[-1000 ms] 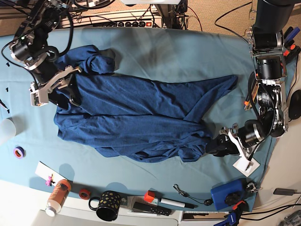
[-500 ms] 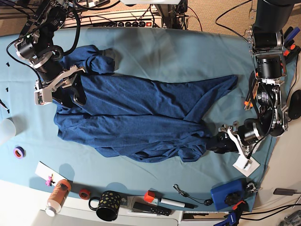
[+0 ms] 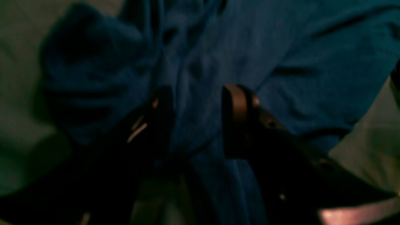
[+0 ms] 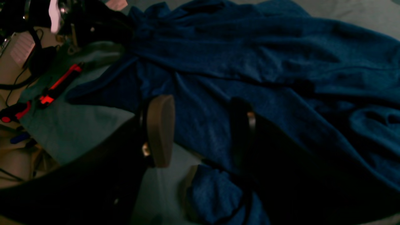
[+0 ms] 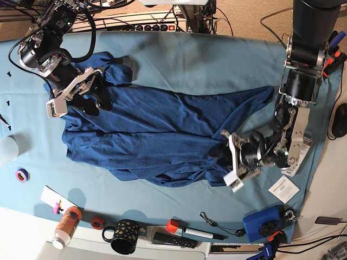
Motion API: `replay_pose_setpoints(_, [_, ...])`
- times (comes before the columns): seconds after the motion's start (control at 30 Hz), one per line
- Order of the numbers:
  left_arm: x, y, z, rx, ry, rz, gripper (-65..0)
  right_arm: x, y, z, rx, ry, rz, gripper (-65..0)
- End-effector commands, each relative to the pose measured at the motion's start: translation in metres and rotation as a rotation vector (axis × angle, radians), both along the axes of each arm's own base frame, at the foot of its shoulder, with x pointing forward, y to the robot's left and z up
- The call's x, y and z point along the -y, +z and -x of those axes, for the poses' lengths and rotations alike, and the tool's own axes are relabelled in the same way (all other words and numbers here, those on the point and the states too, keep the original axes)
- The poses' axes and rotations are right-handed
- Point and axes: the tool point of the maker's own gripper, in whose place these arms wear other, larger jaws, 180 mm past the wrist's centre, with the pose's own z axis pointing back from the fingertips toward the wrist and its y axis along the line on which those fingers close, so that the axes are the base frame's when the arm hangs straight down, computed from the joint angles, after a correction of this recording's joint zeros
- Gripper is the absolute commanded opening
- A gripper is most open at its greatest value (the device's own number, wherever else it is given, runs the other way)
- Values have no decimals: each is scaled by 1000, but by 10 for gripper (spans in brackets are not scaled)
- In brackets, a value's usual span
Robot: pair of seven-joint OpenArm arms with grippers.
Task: Layout the t-shirt on the table in an organized manner, then fold the t-shirt properly
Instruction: 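Grasp the shirt with the left gripper and lift it toward the mug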
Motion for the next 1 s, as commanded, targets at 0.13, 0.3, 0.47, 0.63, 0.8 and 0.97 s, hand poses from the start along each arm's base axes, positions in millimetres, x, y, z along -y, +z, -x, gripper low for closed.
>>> replay_pose_setpoints(0.13, [20,40,-26,131,-14,37,-390,-26,-4,-2,-4,85,-28,-367])
replay_pose_setpoints(0.3, [28,41,-36,191,4,-11,-390,-62,-22,-8,-13,167,4,-367])
replay_pose_setpoints(0.47, [22,40,-41,199,32,-31,-390,-94,-31,-11,9,247,80,-367])
replay_pose_setpoints(0.63, [12,28,-42,191,40,-97,-390,-113,-54,-14,-6,302,155,-367])
replay_pose_setpoints(0.8, [8,13,-39,147,48,-104,-390,-125,-59,-14,-16,340,145,-367])
replay_pose_setpoints(0.97, [-2,-15,-35,65,76,-104,-390,-108,-69,-23,-49,243,214,-367])
